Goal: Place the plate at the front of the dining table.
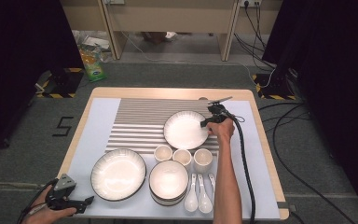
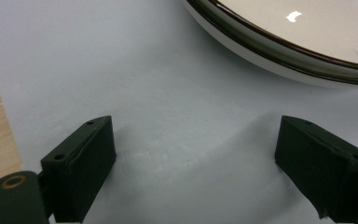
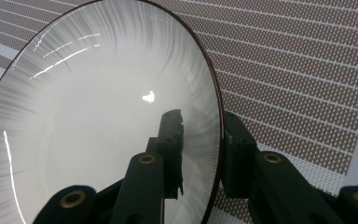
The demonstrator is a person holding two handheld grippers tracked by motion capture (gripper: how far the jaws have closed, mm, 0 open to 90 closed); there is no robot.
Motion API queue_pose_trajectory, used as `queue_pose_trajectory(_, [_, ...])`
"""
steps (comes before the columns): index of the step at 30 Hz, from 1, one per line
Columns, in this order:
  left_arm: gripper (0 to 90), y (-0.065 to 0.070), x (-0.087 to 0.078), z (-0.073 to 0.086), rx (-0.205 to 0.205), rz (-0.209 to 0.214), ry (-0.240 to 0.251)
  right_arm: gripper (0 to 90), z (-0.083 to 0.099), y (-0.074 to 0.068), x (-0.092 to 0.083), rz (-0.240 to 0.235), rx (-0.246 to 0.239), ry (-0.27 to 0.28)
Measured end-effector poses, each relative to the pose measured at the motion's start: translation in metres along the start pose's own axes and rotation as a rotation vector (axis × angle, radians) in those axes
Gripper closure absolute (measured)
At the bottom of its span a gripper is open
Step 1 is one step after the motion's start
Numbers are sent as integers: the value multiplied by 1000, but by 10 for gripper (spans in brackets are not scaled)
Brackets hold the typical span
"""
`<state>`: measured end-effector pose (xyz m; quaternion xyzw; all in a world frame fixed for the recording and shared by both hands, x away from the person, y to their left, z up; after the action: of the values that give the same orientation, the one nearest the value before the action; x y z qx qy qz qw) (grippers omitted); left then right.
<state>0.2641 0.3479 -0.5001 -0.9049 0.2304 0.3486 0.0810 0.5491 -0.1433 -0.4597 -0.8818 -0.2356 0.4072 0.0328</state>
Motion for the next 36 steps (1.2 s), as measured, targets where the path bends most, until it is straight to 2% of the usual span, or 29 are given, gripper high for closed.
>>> queue_pose_trajectory(8, [109, 0, 0, 0, 0, -1, -2, 709, 5, 3, 2, -5, 11, -10])
queue_pose_trajectory(12, [109, 0, 0, 0, 0, 0, -7, 709, 5, 1, 4, -21, -11, -7])
queue_pose_trajectory(20, [109, 0, 0, 0, -1, 1, -4, 703, 6, -2, 10, -28, 0, -17])
queue_pose_trajectory(27, [109, 0, 0, 0, -1, 0, 1, 694, 7, -3, 11, -2, -17, -22])
queue_pose_trajectory(31, [109, 0, 0, 0, -1, 0, 0, 665, 4, -2, 4, 13, 5, -1])
queue_pose_trajectory(36, [109, 0, 0, 0, -1, 0, -3, 627, -2, -1, -13, 16, -9, 45])
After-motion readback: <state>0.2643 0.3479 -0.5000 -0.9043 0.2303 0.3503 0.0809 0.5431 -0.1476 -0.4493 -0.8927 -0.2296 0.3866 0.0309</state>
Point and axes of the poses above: each handheld gripper's, and its own axes: x roughly forward along the jaws, z roughly out of its underside, y roughly to its right, the point moved 1 cm from there along x, roughly forward along the jaws, and after that the axes turned 11 degrees about y, right-handed, at the moved point
